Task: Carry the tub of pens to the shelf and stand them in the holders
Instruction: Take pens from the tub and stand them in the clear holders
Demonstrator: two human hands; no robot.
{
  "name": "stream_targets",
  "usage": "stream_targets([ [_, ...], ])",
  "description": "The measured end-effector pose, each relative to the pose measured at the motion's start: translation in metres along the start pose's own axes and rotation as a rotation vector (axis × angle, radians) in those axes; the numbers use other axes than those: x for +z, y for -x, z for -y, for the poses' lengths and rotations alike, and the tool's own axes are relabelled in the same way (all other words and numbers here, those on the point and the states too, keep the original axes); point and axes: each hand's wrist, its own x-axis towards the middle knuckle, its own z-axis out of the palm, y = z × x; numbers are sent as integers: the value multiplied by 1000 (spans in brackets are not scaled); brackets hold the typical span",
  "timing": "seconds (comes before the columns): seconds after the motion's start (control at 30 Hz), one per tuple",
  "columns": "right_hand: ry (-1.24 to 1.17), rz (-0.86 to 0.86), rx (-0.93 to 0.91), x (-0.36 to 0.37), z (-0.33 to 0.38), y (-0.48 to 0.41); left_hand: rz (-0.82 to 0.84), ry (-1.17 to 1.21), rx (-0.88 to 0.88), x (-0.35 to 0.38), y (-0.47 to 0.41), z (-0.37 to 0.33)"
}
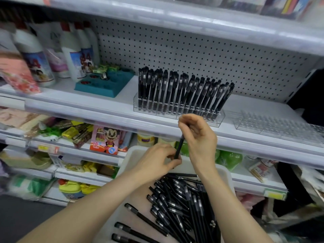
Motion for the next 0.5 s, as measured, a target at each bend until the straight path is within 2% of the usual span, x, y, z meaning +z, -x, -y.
stream_targets([
  [0.07, -1, 65, 61, -3, -3, 4, -25, 7, -17, -2, 0, 3],
  [0.17, 165, 150, 86, -6, -10, 10, -84, -17, -27, -9, -1, 7],
  [0.27, 163, 198, 109, -7, -8, 10, -84, -96, 13, -15, -3, 14],
  [0.37, 224, 182, 43, -13, 6, -10, -159, -231, 111, -29, -11, 21],
  [0.5, 263, 88, -87, -21, 32, -55, -372, -399, 163, -60, -34, 28],
])
